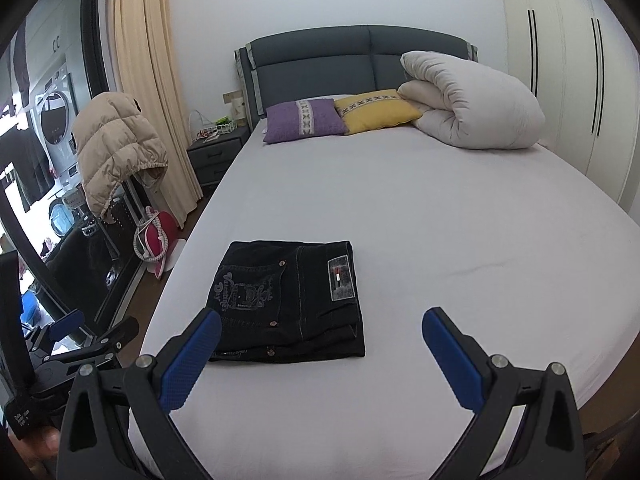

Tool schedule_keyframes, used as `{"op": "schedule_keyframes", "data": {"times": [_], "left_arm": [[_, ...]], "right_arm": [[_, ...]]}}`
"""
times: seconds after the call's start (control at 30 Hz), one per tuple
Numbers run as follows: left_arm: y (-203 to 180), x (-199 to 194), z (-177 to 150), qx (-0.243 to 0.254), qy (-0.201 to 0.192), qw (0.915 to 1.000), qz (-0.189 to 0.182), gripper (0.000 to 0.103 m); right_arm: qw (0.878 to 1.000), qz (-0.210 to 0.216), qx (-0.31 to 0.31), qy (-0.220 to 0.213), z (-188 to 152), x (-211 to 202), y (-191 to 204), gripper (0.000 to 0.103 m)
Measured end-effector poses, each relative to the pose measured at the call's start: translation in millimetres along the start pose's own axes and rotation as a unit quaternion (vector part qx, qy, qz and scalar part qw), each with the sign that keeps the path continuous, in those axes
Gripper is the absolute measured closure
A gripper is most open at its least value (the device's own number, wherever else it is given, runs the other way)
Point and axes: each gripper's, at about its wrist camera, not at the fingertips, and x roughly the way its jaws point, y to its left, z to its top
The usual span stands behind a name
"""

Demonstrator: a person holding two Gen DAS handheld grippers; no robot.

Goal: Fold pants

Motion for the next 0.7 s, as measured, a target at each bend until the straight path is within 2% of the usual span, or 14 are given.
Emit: {"op": "schedule_keyframes", "data": {"times": [0.7], "left_arm": [[1.1,11.1,-5.6,-0.002,0.008,1.0000,-0.003,0.000]], "right_arm": [[1.000,0.001,-0.006,0.008,-0.7,5.8,0.1,0.000]]}}
